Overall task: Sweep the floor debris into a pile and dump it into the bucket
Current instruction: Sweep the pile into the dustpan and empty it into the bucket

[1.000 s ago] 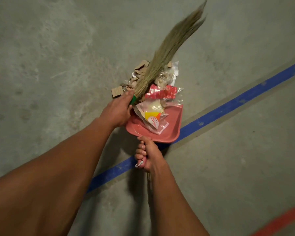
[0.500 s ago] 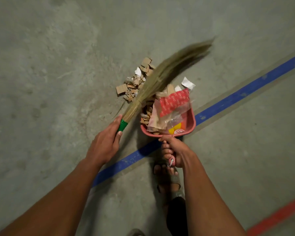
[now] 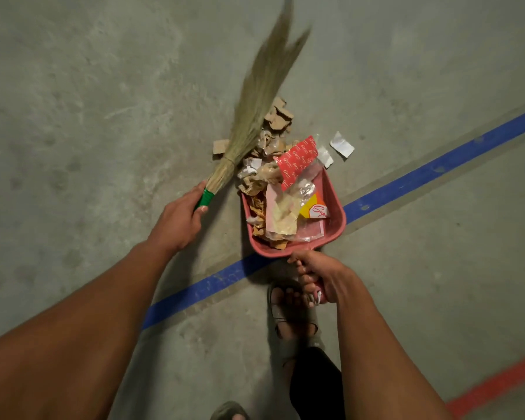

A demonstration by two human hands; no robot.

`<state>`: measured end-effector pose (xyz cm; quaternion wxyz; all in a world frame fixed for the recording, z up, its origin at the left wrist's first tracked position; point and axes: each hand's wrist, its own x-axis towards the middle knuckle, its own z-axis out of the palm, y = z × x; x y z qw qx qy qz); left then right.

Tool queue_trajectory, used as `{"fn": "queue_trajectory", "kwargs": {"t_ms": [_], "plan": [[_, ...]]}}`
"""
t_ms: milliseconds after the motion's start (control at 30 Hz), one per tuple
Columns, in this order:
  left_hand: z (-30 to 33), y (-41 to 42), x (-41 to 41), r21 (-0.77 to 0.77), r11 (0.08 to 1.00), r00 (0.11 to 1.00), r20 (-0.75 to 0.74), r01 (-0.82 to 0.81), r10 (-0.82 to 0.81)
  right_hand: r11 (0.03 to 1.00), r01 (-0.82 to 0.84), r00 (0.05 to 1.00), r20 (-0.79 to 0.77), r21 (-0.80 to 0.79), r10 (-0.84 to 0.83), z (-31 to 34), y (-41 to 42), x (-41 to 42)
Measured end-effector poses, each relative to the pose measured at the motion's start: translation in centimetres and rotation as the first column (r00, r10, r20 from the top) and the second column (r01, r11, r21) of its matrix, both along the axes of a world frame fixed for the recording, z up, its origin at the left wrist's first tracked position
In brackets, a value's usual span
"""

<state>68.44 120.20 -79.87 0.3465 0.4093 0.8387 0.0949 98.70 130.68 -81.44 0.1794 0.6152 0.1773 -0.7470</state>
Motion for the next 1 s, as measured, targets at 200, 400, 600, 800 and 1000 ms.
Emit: {"fn": "queue_trajectory", "kwargs": {"t_ms": [200, 400, 600, 800, 1000], "plan": [[0.4, -3.0, 4.2, -0.016, 0.998, 0.989, 0.136, 0.058, -0.055, 0.991, -0.101, 0.994, 0.044, 0.091, 0.098, 0.5, 0.2, -0.5], [1.3, -3.8, 8.0, 0.016, 0.997, 0.986, 0.149, -0.072, 0.069, 0.992, -0.069, 0.998, 0.003, 0.103, 0.07, 0.4, -0.8, -0.5], [2.6, -3.3, 10.0, 0.166, 0.983, 0.99, 0.129, -0.084, 0.063, 0.997, -0.013, 1.0, -0.017, 0.077, 0.014, 0.5, -1.6, -0.4], [2.9, -2.7, 11.0, 0.26, 0.966, 0.995, 0.1, -0.019, -0.008, 0.997, 0.033, 0.999, -0.022, 0.074, -0.031, 0.5, -2.5, -0.4], [1.2, -4.4, 10.9, 0.047, 0.978, 0.978, 0.04, 0.205, -0.207, 0.991, 0.115, 0.993, -0.043, 0.066, -0.113, 0.7, -3.4, -0.4]]}}
